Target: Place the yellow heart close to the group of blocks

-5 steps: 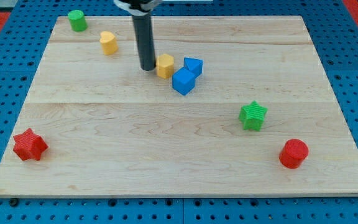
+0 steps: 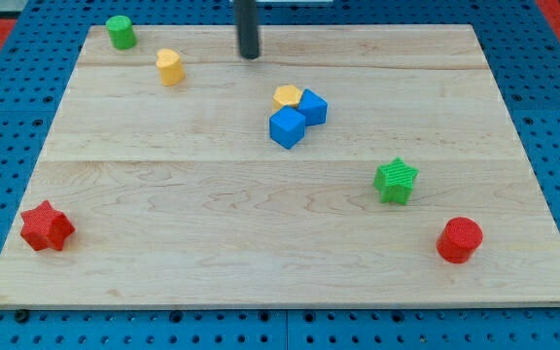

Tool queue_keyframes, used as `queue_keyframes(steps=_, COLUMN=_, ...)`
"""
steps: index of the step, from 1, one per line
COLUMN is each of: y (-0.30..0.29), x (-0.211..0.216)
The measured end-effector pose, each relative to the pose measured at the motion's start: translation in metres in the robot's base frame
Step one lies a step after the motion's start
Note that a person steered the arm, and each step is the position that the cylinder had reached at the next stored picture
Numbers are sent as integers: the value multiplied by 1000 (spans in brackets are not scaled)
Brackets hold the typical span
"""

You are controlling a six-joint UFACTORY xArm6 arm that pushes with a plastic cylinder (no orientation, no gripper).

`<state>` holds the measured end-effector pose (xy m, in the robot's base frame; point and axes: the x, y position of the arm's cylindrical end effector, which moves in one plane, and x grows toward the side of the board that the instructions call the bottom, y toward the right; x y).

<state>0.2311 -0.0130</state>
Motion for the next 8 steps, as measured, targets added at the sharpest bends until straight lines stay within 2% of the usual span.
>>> queue_keyframes(steps=1, y=-7, x=-35)
queue_keyframes(steps=2, y=-65, x=-38)
queue_keyframes(steps=3, y=-117, x=-14)
queue_keyframes(steps=4, y=-145, x=-14)
queue_keyframes(steps=6, y=-155, x=0)
queue_keyframes(steps=7, y=-133, x=24)
queue_keyframes(steps=8, y=-139, x=48)
